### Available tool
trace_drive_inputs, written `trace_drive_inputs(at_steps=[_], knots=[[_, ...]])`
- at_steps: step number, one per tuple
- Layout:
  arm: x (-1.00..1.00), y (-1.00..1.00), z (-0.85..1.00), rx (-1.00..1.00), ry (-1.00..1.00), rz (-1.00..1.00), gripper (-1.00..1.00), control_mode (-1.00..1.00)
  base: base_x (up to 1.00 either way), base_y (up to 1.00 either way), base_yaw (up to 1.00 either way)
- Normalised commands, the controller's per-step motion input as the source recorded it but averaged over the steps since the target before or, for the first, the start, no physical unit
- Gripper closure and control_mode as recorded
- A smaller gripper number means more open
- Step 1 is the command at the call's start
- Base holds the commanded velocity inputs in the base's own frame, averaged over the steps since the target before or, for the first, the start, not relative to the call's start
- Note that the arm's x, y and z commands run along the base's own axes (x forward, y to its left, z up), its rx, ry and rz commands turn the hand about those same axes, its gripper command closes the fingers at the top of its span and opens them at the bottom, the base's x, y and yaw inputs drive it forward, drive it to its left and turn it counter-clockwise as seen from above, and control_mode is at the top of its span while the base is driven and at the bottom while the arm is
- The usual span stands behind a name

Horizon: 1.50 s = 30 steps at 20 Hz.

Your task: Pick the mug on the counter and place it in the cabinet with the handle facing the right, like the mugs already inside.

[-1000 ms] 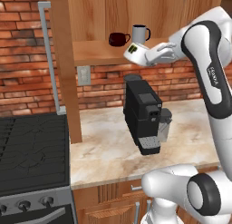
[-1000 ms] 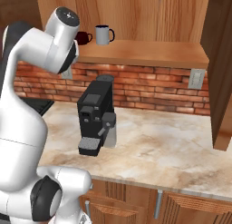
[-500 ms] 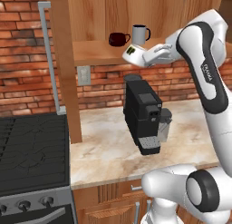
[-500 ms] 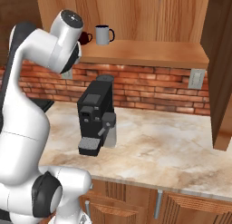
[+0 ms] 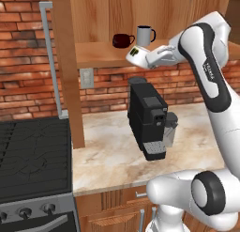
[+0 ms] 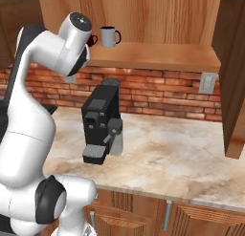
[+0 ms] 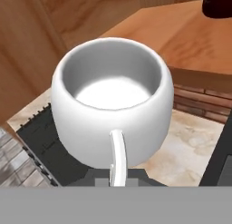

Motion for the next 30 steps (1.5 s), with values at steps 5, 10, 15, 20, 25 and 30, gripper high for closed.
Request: trace_drive_inputs(at_steps=[5, 10, 15, 20, 25, 30], knots=[[0.3, -0.1, -0.07, 0.0, 0.0, 0.0, 1.0, -1.0, 0.0, 0.0, 0.0], [0.33, -0.09, -0.12, 0.0, 0.0, 0.0, 1.0, -1.0, 0.0, 0.0, 0.0], [0.33, -0.08, -0.02, 0.0, 0.0, 0.0, 1.0, -1.0, 0.0, 0.0, 0.0], [0.3, -0.06, 0.0, 0.0, 0.0, 0.0, 1.0, -1.0, 0.0, 0.0, 0.0], [0.31, -0.06, 0.0, 0.0, 0.0, 0.0, 1.0, -1.0, 0.0, 0.0, 0.0], [0.32, -0.1, 0.0, 0.01, 0.0, 0.0, 1.0, -1.0, 0.0, 0.0, 0.0]])
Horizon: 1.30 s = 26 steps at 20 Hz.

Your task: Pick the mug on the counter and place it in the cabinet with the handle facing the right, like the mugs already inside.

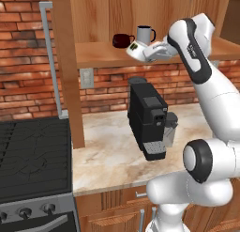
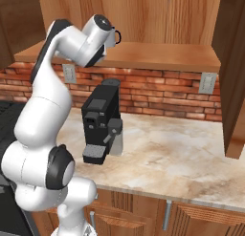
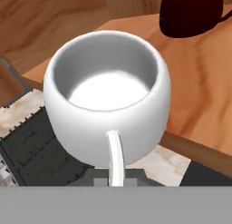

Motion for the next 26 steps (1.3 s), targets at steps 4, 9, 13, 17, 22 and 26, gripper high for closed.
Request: trace_drive_inputs(at_steps=[4, 9, 13, 17, 22, 26], knots=[[0.26, -0.09, 0.0, 0.01, 0.0, 0.0, 1.0, -1.0, 0.0, 0.0, 0.0], [0.12, -0.02, 0.0, 0.01, 0.0, 0.0, 1.0, -1.0, 0.0, 0.0, 0.0], [0.07, 0.0, 0.0, 0.0, 0.0, 0.0, 1.0, -1.0, 0.0, 0.0, 0.0], [0.06, 0.0, 0.0, 0.0, 0.0, 0.0, 1.0, -1.0, 0.0, 0.0, 0.0], [0.15, 0.0, 0.0, 0.0, 0.0, 0.0, 1.0, -1.0, 0.0, 0.0, 0.0], [0.19, -0.01, 0.0, 0.0, 0.0, 0.0, 1.0, -1.0, 0.0, 0.0, 0.0]])
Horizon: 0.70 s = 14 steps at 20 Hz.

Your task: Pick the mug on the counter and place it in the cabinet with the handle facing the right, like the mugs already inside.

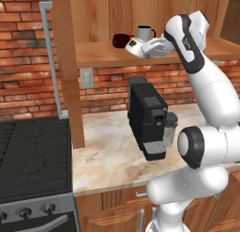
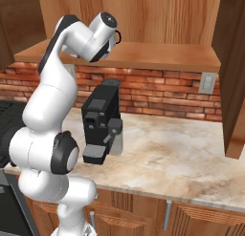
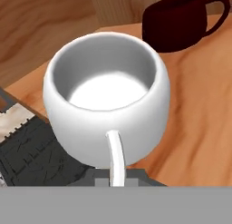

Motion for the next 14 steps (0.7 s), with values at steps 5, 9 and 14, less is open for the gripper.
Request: trace_drive_inputs(at_steps=[5, 9, 14], knots=[[0.21, -0.02, 0.0, 0.0, 0.0, 0.0, 1.0, -1.0, 0.0, 0.0, 0.0], [0.16, 0.0, 0.0, 0.0, 0.0, 0.0, 1.0, -1.0, 0.0, 0.0, 0.0], [0.12, 0.0, 0.0, 0.0, 0.0, 0.0, 1.0, -1.0, 0.0, 0.0, 0.0]])
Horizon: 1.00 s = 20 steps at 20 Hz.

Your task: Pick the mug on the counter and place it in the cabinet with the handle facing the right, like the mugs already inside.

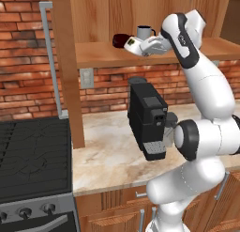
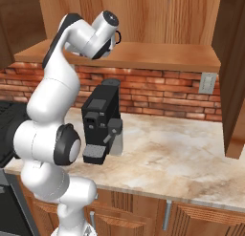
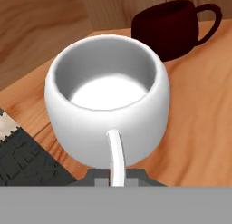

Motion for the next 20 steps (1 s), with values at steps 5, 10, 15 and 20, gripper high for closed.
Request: trace_drive_inputs(at_steps=[5, 10, 15, 20], knots=[[0.12, 0.0, 0.0, 0.0, 0.0, 0.0, -1.0, -1.0, 0.0, 0.0, 0.0], [0.13, 0.0, 0.0, 0.0, 0.0, 0.0, -1.0, -1.0, 0.0, 0.0, 0.0], [0.17, 0.0, 0.0, 0.0, 0.0, 0.0, -1.0, -1.0, 0.0, 0.0, 0.0], [0.21, -0.07, 0.0, 0.0, 0.0, 0.0, -1.0, -1.0, 0.0, 0.0, 0.0]])
